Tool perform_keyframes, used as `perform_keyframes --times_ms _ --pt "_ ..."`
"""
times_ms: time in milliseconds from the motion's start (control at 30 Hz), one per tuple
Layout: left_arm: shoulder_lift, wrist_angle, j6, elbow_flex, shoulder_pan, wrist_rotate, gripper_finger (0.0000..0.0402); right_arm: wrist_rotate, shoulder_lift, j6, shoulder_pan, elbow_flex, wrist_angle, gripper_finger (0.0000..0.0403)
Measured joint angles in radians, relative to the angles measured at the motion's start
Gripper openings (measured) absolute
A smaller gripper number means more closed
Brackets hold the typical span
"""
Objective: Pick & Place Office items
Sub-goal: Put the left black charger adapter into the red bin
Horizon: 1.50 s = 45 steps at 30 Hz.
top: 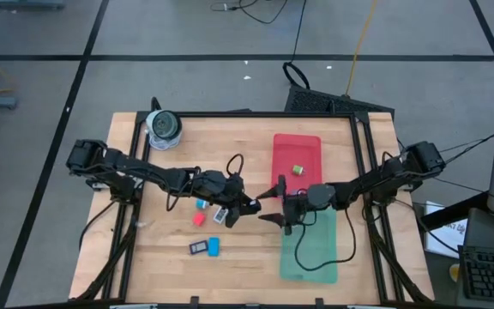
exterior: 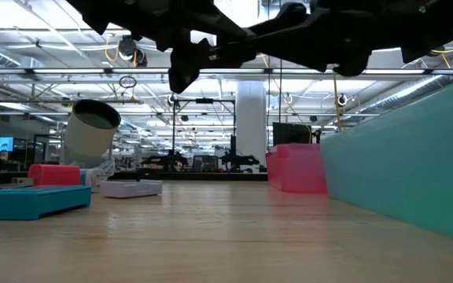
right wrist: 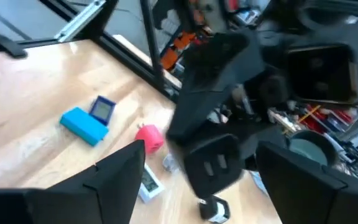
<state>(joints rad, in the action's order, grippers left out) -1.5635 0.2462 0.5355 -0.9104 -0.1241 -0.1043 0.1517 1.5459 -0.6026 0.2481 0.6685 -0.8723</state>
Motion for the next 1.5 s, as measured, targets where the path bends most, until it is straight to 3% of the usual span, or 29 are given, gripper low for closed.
perform_keyframes --times_ms 300,433,700,833,1000,1233,1333,1500 --pt "-0.002 -0.013 0.054 0.001 0.018 -0.038 0.0169 -0.031 0.067 -0.016 -0.011 0.052 0.003 0.0259" --pt "-0.001 -0.005 0.073 0.001 0.018 -0.054 0.0156 -0.022 0.081 -0.052 -0.011 0.060 -0.001 0.0240" --pt "-0.001 -0.015 0.084 0.001 0.018 -0.084 0.0163 -0.022 0.083 -0.073 -0.005 0.060 0.014 0.0148" --pt "-0.001 -0.008 0.059 0.000 0.019 -0.078 0.0190 -0.023 0.084 -0.065 0.008 0.058 0.025 0.0146" --pt "0.008 -0.010 -0.064 0.000 0.030 -0.083 0.0206 -0.024 0.081 0.070 0.009 0.058 0.042 0.0146" --pt "0.099 -0.064 -0.097 0.000 0.125 -0.251 0.0208 -0.024 0.004 0.239 0.007 0.058 0.140 0.0146" --pt "0.164 -0.151 -0.170 0.000 0.172 -0.314 0.0200 -0.023 -0.048 0.295 0.001 0.058 0.196 0.0146" --pt "0.251 -0.365 -0.258 0.000 0.230 -0.306 0.0187 -0.022 -0.154 0.366 -0.006 0.058 0.332 0.0146"
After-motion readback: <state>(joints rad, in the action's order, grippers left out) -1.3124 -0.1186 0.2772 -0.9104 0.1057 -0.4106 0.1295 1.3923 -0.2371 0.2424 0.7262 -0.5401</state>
